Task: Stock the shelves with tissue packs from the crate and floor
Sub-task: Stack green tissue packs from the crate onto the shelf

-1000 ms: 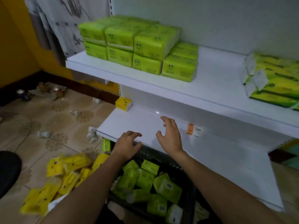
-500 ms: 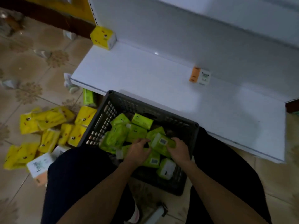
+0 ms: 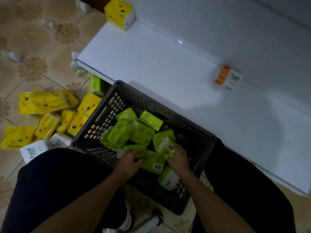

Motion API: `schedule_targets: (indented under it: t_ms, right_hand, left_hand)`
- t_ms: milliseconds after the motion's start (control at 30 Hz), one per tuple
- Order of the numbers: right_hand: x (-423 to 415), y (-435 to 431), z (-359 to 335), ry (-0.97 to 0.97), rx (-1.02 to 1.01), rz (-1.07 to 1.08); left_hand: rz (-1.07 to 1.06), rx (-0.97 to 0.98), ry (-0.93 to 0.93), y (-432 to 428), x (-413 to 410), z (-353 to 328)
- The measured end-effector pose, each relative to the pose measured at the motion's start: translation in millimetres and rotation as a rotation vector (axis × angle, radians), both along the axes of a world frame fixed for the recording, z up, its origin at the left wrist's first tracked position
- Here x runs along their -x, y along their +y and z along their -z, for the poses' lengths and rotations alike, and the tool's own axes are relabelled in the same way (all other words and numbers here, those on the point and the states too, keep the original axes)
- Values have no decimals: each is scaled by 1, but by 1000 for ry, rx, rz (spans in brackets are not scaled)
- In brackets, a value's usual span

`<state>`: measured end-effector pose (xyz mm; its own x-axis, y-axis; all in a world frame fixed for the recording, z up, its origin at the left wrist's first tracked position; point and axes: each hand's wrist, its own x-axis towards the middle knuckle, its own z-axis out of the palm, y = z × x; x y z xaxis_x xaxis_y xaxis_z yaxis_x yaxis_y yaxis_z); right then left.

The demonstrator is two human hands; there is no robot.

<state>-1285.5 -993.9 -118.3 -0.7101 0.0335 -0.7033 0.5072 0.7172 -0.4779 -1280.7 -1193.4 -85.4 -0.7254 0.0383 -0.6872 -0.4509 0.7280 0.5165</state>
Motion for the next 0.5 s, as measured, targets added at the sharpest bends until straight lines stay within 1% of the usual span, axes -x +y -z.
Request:
schedule_targets:
  t_ms: [67,167,300,367,433,500]
  right_hand:
    - [5,-4,8,-6,-14,-62]
    - [15,-5,21,-53,-14,-65]
    - [35,-1,30,-111,-20,-162]
    - [38,4,37,-150,10,-168]
    - [39,8,38,-208,42,-125]
    - [36,10,39,-232,3,-150]
  left_hand:
    - [-18,0,-3,-6,-5,3]
    - [-21,14,-31,-10,-9,4]
    - [-24,14,-76,-3,-3,1]
    - [4,15,-71,2,3,4]
    - [-6,11,-86,6,9,9]
    - [-51,5,-106,10,13,14]
